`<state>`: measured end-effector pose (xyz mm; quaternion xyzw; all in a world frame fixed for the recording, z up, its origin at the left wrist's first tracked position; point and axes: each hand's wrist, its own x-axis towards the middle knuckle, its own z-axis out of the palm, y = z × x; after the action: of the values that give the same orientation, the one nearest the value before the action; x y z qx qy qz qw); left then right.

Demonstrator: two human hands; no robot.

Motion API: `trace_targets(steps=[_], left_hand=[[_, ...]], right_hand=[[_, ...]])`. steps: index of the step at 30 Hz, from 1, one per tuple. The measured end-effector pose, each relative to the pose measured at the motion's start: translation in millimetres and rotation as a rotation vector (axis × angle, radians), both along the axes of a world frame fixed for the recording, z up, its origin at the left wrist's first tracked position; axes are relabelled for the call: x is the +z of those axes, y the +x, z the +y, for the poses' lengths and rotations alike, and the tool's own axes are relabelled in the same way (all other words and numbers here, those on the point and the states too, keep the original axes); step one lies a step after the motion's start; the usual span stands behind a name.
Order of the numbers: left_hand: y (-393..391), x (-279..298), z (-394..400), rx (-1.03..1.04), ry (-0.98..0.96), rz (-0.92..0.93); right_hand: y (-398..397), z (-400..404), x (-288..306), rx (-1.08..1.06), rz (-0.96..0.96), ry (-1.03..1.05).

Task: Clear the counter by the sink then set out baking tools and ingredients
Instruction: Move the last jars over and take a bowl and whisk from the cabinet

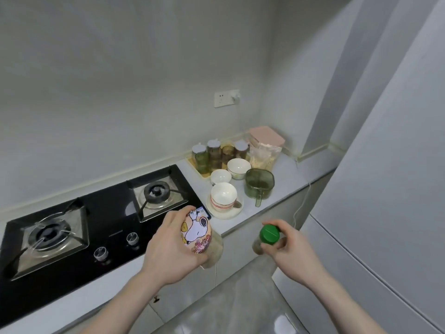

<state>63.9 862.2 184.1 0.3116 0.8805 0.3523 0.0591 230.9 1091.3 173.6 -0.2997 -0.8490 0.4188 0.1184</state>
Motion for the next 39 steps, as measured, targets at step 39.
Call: trace_targets(steps=[39], left_hand=[[-291.4, -71.0, 283.6, 0.467, -0.301, -0.186]], right_hand=[[-248.0, 390.0, -90.2, -0.096, -0.014, -0.123]])
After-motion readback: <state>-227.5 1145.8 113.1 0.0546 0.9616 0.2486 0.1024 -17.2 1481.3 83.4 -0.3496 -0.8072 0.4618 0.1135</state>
